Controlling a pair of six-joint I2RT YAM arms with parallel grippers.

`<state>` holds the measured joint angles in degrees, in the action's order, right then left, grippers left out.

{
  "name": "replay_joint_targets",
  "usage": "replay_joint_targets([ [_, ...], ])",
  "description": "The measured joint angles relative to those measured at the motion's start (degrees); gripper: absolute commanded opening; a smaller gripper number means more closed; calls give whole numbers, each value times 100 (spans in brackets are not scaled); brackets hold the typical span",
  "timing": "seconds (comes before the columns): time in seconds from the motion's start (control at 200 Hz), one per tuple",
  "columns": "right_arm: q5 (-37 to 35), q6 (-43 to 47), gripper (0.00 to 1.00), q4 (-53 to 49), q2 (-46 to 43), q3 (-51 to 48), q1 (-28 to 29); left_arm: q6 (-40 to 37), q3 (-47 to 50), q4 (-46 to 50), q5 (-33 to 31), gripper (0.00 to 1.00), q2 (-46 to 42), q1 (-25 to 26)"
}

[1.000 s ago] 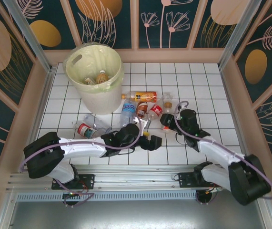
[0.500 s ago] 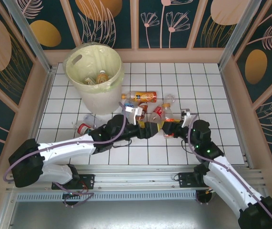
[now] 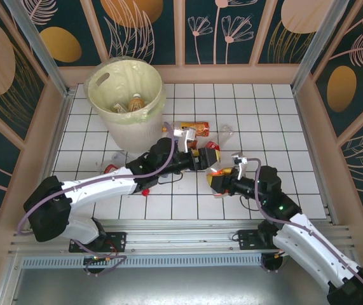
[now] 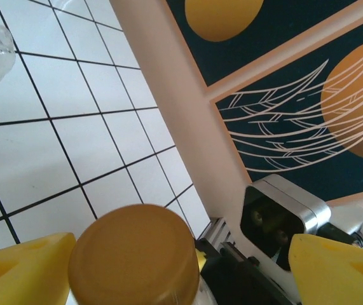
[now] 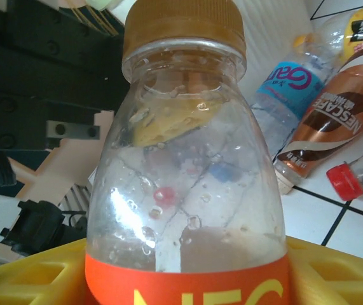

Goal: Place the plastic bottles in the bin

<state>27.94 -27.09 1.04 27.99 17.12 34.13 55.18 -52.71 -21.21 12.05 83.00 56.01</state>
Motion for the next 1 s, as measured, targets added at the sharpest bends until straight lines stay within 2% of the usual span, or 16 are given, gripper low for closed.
replay_joint_targets([
  [0.09, -2, 0, 62, -2, 0, 0, 50, 63, -42, 33, -7, 66, 33, -4],
  [0.18, -26, 0, 62, 2, -17, 9, 52, 116, -44, 85, -9, 56, 33, -33],
  [0.385, -50, 2, 62, 20, -22, 20, 81, 153, -44, 151, -50, 42, 33, -63],
  [0.535, -63, 2, 64, 17, -22, 20, 83, 149, -44, 153, -52, 39, 33, -63],
  [0.661, -103, -11, 85, -7, -22, 24, 85, 142, -55, 177, -50, 37, 31, -61],
  [0.761, -138, 4, 95, -125, -33, 83, 85, 98, -68, 221, -50, 37, 22, -68],
  [0.861, -188, 24, 99, -315, -125, 264, 85, 9, -166, 448, -48, 37, -20, -173],
  [1.001, -295, 96, 99, -763, -328, 782, 85, -240, -603, 852, -55, 38, -72, -420],
])
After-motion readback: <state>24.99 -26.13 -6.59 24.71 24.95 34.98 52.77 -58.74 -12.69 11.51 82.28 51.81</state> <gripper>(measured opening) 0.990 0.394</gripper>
